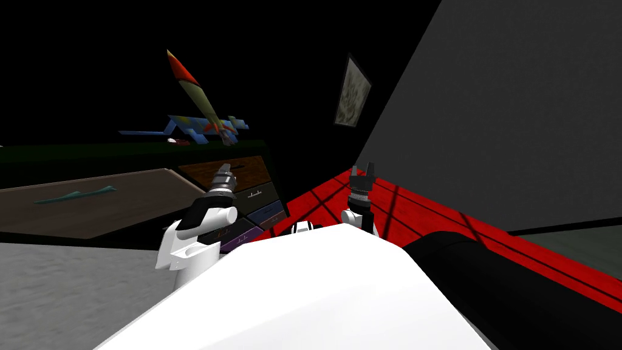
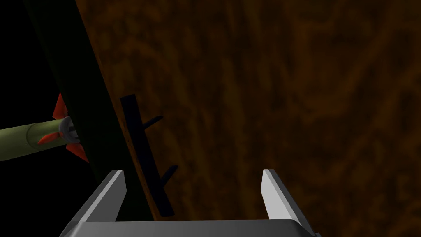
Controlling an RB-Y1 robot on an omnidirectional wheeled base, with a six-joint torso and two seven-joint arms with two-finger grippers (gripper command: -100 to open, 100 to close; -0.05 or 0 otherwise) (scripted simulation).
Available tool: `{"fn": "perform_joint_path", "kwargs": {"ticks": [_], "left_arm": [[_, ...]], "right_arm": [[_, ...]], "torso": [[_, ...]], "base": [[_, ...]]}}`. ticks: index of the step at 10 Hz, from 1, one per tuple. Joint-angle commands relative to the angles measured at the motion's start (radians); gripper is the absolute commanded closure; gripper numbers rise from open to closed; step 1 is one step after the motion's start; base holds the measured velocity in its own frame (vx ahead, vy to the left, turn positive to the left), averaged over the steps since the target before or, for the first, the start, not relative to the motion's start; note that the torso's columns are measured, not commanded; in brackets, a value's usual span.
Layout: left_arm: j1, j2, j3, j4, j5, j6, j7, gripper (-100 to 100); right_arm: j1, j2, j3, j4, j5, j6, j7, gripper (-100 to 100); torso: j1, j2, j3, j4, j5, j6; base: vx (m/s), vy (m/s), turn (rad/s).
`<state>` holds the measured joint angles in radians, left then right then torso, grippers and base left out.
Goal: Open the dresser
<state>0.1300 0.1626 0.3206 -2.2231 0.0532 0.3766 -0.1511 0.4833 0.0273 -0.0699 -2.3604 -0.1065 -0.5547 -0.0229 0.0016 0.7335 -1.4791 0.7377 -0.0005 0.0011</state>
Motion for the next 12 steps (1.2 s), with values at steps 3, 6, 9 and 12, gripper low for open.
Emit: {"fn": "perform_joint_path", "kwargs": {"ticks": [3, 6, 9, 12], "left_arm": [[0.083, -0.007, -0.048, -0.064, 0.0, -0.034, 0.0, 100], [0.159, -0.013, -0.099, -0.131, 0.002, -0.066, 0.0, 100], [0.215, -0.016, -0.125, -0.165, 0.003, -0.083, 0.0, 100], [0.276, -0.019, -0.15, -0.199, 0.004, -0.099, 0.001, 100]], "right_arm": [[0.0, 0.0, 0.0, 0.0, 0.0, 0.0, 0.0, 0], [0.0, 0.0, 0.0, 0.0, 0.0, 0.0, 0.0, 0], [0.0, 0.0, 0.0, 0.0, 0.0, 0.0, 0.0, 0], [0.0, 0.0, 0.0, 0.0, 0.0, 0.0, 0.0, 0]], "torso": [[0.005, -0.006, -0.002, -0.008, 0.007, -0.003], [0.006, -0.003, 0.0, -0.009, 0.008, -0.001], [0.007, -0.005, -0.001, -0.011, 0.01, -0.001], [0.008, -0.007, -0.002, -0.01, 0.009, -0.002]], "base": [[0.096, 0.02, 0.126], [0.062, 0.02, 0.081], [0.036, 0.007, 0.052], [0.062, 0.008, 0.085]]}}
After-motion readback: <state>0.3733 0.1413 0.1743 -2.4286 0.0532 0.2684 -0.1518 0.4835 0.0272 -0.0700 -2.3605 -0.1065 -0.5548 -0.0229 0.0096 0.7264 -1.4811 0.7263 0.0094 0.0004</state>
